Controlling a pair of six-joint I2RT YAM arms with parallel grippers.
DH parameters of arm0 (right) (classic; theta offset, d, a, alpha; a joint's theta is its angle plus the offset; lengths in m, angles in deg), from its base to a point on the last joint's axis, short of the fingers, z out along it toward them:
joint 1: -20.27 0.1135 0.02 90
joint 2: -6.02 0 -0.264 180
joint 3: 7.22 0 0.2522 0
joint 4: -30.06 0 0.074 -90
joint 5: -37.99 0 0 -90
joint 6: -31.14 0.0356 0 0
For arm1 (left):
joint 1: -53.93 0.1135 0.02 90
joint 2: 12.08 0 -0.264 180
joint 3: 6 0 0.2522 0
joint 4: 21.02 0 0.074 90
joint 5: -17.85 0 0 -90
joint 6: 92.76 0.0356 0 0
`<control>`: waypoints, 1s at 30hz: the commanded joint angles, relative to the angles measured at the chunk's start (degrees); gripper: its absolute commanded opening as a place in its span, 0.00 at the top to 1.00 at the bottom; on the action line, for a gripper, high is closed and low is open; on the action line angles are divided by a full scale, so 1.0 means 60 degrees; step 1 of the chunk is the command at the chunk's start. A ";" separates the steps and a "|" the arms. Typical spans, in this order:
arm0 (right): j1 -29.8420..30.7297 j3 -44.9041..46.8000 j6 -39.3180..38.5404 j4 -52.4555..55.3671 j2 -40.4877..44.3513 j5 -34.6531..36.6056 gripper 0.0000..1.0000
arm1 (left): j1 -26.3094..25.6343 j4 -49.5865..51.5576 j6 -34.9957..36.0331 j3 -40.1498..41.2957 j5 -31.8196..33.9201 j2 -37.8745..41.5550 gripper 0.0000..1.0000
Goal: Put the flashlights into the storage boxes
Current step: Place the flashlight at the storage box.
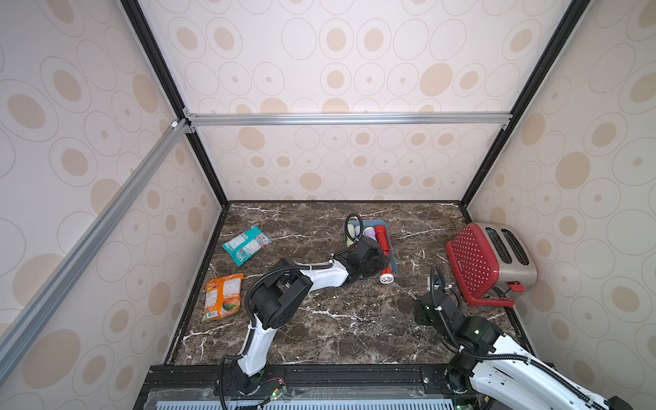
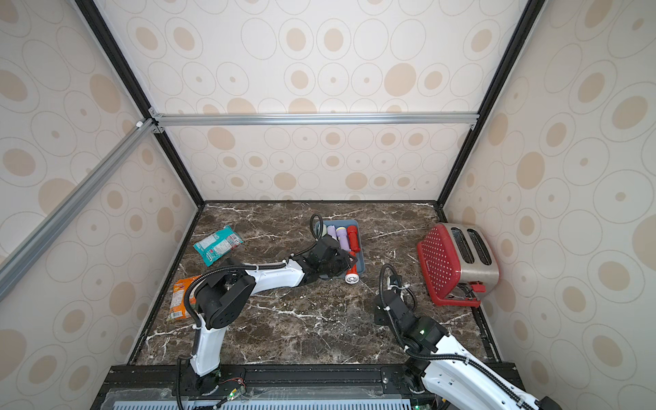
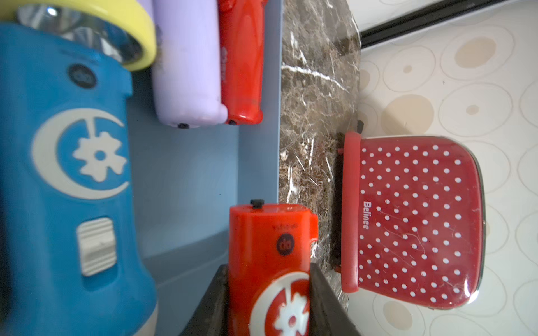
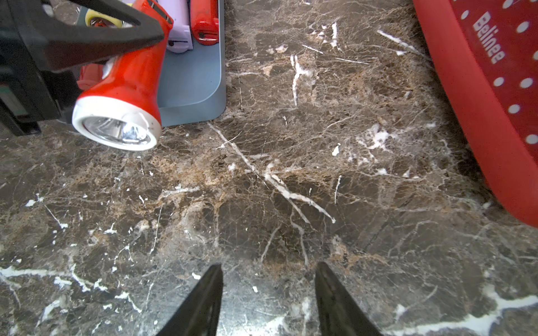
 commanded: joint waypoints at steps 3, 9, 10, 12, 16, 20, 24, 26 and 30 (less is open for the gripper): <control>0.0041 0.0114 0.0104 0.0163 0.0127 0.0214 0.47 | 0.0076 0.0033 -0.1205 -0.0747 0.0142 -0.0391 0.70; 0.0051 0.0167 0.0087 0.0153 0.0289 0.0207 0.47 | 0.0120 -0.0793 -0.1990 -0.0451 -0.0068 -0.0611 0.69; 0.0054 0.0172 0.0065 0.0136 0.0328 0.0172 0.47 | 0.0147 -0.0788 -0.2043 -0.0451 -0.0075 -0.0672 0.69; 0.0057 0.0207 0.0043 0.0119 0.0376 0.0155 0.47 | 0.0151 -0.0701 -0.2030 -0.0574 -0.0063 -0.0756 0.69; 0.0055 0.0227 0.0044 0.0104 0.0462 0.0163 0.47 | 0.0210 -0.0193 -0.1754 -0.0972 0.0088 -0.0941 0.69; 0.0044 0.0257 0.0053 0.0119 0.0539 0.0155 0.47 | 0.0395 0.0085 -0.1623 -0.1275 0.0099 -0.1170 0.69; 0.0043 0.0266 0.0045 0.0119 0.0570 0.0168 0.47 | 0.0497 0.0141 -0.1483 -0.1280 0.0454 -0.1232 0.69; 0.0054 0.0266 0.0048 0.0119 0.0552 0.0170 0.47 | 0.0538 0.0329 -0.1338 -0.1511 0.0512 -0.1351 0.69; 0.0056 0.0273 0.0053 0.0108 0.0530 0.0170 0.47 | 0.0653 0.0555 -0.1157 -0.1893 0.0495 -0.1602 0.69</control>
